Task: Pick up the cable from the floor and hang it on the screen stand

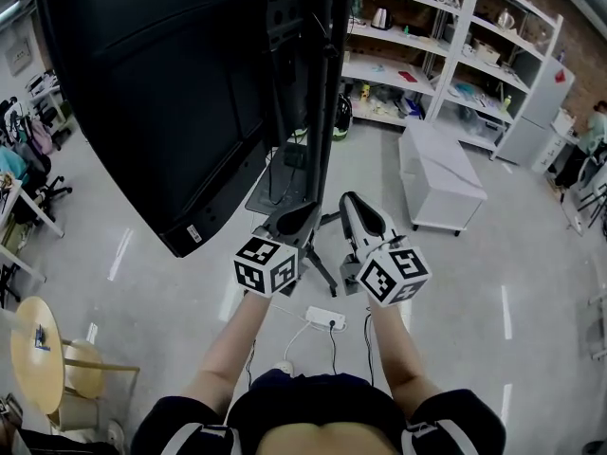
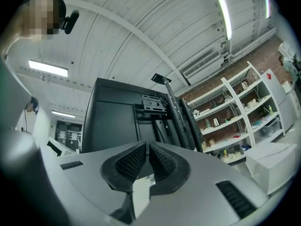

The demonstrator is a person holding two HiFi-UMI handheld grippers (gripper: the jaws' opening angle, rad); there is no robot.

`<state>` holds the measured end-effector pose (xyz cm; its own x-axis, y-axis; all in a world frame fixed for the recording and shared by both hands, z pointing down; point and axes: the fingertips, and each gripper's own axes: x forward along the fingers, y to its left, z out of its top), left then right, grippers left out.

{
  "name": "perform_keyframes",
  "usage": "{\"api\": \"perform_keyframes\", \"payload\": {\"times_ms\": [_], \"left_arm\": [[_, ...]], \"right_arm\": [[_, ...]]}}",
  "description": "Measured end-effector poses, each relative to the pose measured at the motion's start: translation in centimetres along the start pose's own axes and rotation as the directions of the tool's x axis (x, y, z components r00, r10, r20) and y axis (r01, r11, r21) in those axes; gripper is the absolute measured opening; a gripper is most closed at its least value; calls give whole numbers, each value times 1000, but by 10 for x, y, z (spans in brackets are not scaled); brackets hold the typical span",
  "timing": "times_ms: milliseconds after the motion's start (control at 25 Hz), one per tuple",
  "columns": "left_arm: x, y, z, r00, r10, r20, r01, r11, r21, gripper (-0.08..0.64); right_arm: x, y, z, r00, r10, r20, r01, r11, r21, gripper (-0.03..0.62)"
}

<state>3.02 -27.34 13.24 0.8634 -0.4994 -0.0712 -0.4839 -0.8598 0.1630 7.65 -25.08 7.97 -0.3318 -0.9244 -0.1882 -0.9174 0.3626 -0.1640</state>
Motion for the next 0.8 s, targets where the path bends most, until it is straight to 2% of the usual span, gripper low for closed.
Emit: {"api": "perform_keyframes", "payload": {"times_ms": [200,400,800], "left_arm": [[-14,-7,-19,1000,20,-7,-20,999,-25,8],[-30,-14,-38,998,55,-26,-56,998,-43,8],[-41,-13,-50,996,70,-49,-73,995,-69,8]], "right_arm": [[-18,19,-26,999,-3,-32,4,999,42,29],[-29,35,-41,998,-1,-66,3,1000,22,27],[-31,39,-45,998,-19,-64,21,999,26,23]]}}
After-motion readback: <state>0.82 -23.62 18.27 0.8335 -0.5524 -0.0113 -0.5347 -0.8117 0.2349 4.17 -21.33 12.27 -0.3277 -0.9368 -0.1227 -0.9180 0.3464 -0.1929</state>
